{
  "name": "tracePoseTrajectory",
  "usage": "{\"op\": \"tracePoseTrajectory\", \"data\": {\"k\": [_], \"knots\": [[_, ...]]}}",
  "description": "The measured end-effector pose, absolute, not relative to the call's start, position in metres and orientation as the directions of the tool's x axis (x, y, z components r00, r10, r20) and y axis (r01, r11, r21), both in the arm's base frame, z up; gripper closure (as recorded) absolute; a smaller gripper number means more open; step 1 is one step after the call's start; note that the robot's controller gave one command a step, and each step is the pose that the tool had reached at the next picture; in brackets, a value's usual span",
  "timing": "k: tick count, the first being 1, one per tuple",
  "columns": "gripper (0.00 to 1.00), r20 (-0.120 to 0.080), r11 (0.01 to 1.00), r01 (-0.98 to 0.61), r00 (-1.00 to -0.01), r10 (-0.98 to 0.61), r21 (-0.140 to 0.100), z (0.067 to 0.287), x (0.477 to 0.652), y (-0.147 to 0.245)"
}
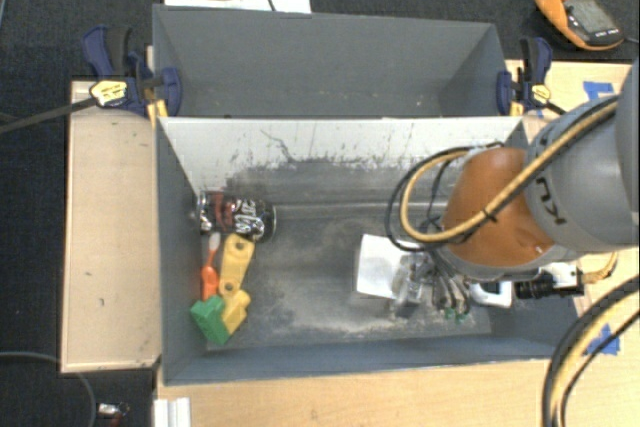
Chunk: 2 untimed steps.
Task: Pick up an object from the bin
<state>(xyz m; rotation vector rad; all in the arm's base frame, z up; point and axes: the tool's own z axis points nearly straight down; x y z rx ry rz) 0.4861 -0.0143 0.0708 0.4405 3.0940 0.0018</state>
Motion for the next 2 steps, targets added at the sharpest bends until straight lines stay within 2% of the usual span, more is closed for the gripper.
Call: {"op": "tracePoseTrajectory", "data": {"k": [2], "knots": [[1.00, -0.017, 0.961, 0.277, -0.961, 0.277, 0.004, 0.102, 0.486, -0.014]]}}
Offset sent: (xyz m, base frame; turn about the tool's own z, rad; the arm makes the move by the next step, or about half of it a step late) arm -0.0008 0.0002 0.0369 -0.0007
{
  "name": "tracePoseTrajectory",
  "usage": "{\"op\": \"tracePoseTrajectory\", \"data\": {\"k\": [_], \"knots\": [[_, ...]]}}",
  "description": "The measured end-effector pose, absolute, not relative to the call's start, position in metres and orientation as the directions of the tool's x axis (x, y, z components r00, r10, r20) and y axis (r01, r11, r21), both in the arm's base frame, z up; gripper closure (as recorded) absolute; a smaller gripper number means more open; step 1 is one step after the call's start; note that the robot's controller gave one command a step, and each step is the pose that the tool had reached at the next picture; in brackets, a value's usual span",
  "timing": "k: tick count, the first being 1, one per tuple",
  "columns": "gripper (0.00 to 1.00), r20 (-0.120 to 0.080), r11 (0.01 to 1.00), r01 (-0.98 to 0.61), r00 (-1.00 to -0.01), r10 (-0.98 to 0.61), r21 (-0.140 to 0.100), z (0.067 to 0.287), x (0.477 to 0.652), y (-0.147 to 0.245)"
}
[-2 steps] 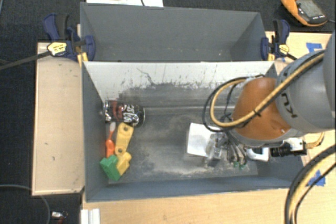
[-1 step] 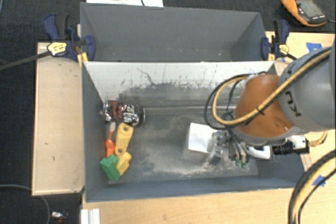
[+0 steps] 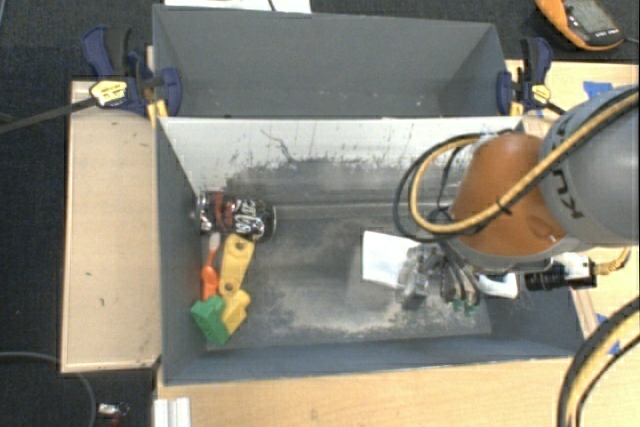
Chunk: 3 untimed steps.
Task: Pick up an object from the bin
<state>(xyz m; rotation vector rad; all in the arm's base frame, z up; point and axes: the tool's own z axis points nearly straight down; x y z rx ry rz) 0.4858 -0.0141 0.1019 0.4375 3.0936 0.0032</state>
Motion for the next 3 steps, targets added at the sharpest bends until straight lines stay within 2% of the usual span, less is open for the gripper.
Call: {"op": "tracePoseTrajectory", "data": {"k": [1, 2, 3], "knots": [[1.00, -0.017, 0.961, 0.276, -0.961, 0.276, 0.005, 0.119, 0.486, -0.014], [1.00, -0.009, 0.962, 0.274, -0.962, 0.274, 0.003, 0.153, 0.484, -0.014], [1.00, -0.018, 0.963, 0.271, -0.962, 0.271, 0.005, 0.188, 0.486, -0.014]]}}
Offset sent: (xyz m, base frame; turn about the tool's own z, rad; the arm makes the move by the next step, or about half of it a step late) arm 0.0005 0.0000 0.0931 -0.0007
